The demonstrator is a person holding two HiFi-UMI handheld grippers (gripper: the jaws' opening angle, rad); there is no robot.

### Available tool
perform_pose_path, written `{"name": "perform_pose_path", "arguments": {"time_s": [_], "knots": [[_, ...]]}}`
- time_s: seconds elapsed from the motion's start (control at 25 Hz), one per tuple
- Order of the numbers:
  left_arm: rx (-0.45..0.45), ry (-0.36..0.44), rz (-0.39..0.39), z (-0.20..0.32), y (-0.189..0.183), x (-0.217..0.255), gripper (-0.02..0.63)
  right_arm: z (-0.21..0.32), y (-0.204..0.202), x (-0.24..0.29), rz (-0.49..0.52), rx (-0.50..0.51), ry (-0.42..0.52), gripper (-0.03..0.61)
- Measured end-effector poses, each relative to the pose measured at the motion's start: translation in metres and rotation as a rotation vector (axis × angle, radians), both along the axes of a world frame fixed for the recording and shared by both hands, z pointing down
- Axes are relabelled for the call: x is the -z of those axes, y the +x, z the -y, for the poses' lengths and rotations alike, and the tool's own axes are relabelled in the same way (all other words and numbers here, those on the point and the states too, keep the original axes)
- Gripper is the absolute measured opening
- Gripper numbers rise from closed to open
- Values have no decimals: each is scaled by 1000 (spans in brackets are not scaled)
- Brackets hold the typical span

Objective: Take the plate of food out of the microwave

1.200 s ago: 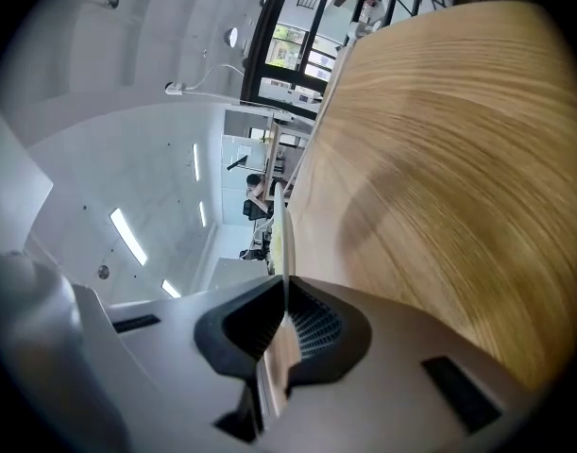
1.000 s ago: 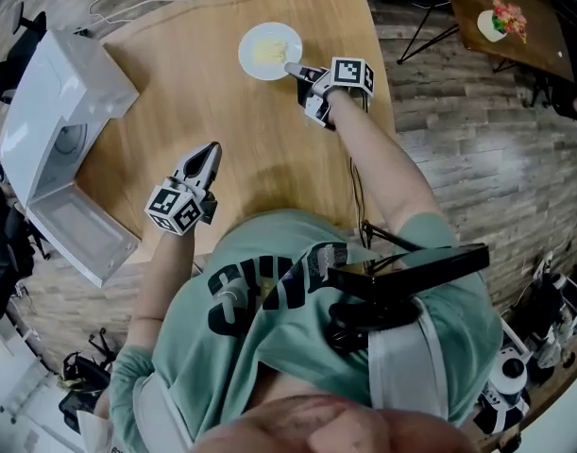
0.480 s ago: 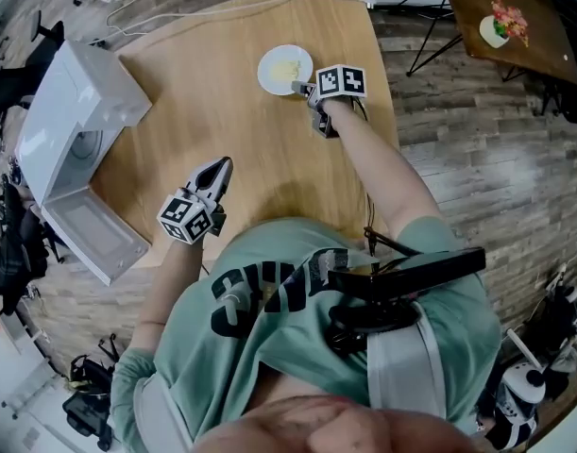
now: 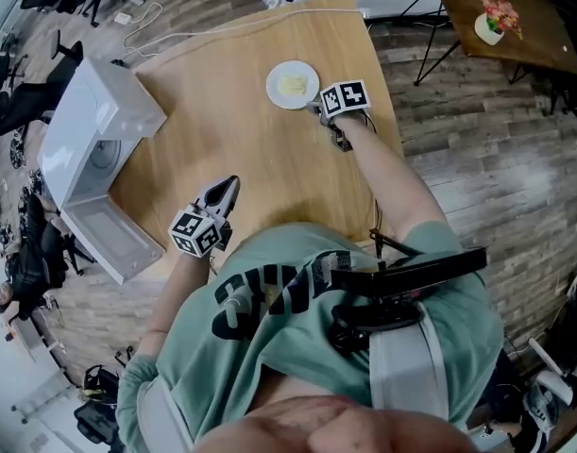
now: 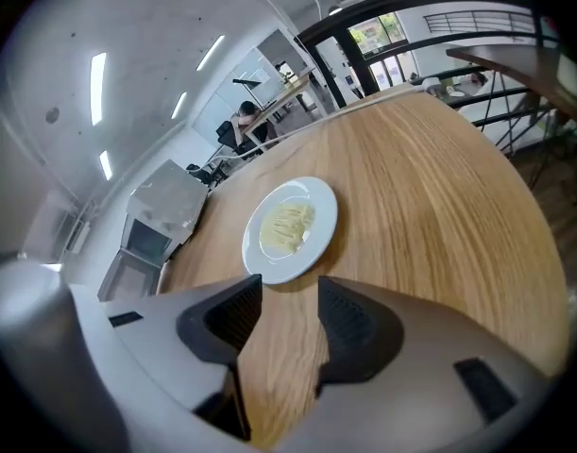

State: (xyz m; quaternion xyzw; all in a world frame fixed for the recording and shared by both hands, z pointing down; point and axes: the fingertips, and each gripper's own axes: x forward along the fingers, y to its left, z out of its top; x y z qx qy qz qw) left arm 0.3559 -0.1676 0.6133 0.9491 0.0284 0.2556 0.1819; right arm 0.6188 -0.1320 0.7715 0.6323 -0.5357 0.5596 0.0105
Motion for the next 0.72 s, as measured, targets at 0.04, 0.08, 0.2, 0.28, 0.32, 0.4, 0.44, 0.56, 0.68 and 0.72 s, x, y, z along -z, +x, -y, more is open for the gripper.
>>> {"name": "perform_pose_path", "arguments": {"time_s": [0.04,0.08,0.2,0.28,0.32,0.4,0.44,0.56,0.68,0.72], "knots": [[6,2,1,0,-1,2,2,-2,1,5,5,-4,18,170],[13,4,1,0,-2,4,2,-3,1,10,12,-8,39,170],[25,8,3,-4,-4,9,2,-7,-2,26,47,-19,111,170],[30,4,5,-8,-4,10,2,-11,-6,34,79,-30,161,170],[32,1,5,-10,-3,11,2,-14,-9,38,98,-34,187,170],[32,0,2,-14,-2,13,2,-21,-15,43,141,-43,239,170],[30,2,1,-16,-1,14,2,-25,-17,45,159,-48,261,170],[26,12,-6,-18,-1,21,2,-40,-22,48,203,-60,309,170],[36,18,-17,-16,-11,30,2,-53,-32,51,269,-84,362,169],[41,20,-21,-13,-16,33,2,-55,-38,55,293,-91,382,169]]}}
